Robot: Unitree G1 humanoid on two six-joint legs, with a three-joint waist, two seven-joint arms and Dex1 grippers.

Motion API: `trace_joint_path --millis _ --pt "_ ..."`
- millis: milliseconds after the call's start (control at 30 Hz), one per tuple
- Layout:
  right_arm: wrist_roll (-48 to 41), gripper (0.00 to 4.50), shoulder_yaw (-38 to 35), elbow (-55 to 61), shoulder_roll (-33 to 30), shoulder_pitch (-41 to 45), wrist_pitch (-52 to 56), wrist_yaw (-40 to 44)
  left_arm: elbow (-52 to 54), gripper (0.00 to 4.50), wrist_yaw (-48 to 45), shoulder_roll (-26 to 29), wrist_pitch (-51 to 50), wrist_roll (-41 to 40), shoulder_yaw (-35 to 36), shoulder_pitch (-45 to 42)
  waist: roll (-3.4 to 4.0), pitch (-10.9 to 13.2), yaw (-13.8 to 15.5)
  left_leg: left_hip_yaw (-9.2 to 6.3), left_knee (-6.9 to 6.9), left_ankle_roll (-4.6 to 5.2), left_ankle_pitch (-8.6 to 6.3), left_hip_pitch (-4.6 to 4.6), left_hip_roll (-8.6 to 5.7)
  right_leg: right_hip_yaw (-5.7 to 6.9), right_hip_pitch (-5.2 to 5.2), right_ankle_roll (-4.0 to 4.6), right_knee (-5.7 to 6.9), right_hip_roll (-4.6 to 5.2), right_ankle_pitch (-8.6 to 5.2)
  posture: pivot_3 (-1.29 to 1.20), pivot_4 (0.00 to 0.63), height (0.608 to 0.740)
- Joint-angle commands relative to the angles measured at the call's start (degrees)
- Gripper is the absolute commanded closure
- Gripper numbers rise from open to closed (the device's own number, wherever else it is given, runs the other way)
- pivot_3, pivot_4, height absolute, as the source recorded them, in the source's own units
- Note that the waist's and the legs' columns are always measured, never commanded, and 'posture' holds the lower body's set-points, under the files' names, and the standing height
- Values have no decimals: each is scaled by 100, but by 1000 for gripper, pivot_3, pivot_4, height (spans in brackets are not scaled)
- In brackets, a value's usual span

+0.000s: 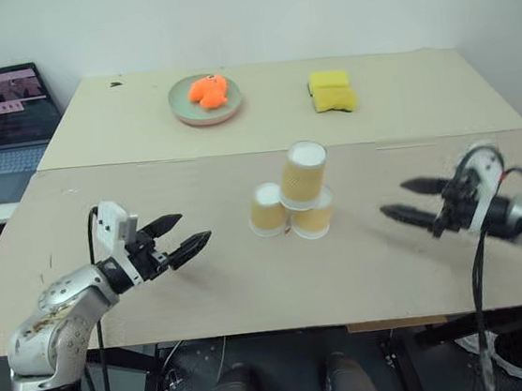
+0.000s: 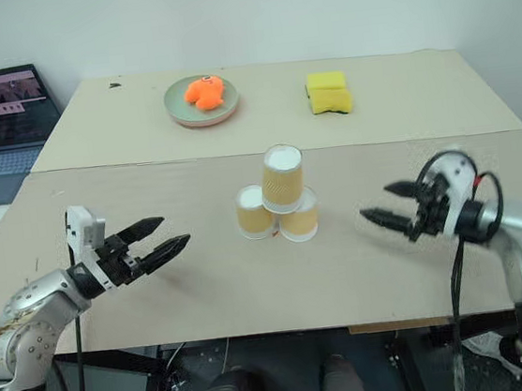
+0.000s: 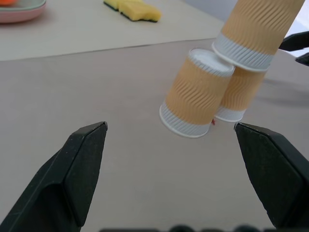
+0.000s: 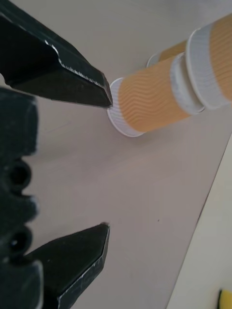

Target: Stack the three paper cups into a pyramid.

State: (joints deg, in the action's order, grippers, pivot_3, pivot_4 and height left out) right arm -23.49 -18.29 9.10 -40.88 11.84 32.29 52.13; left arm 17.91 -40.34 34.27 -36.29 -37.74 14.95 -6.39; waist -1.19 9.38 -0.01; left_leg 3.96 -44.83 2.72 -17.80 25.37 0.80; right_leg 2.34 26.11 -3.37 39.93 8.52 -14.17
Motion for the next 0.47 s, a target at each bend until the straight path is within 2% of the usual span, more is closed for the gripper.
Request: trace_joint_path --millis 33,200,300,467 --pt "159 63 -358 495 254 -79 -313 -882 -129 0 393 -213 399 313 107 -32 -2 0 4 -1 1 6 -3 -1 0 0 0 2 0 -2 1 0 150 673" --pt "337 63 -425 430 596 26 -629 -1680 -709 0 1116 -618 1229 1166 -53 -403 -2 -1 18 -4 3 -6 4 -3 -5 2 -1 4 -3 -9 1 0 150 673" --pt "484 63 -417 291 717 71 -776 -2075 -1143 0 1496 -794 2142 1961 -275 -503 -2 -1 37 -1 2 -14 8 7 -8 2 1 3 -17 -8 1 0 150 673" --pt "357 63 -435 319 1060 53 -648 -2552 -1382 0 1586 -1082 2534 2188 -421 -417 -3 -1 50 2 0 -11 7 14 -7 4 5 2 -20 -6 0 0 150 673"
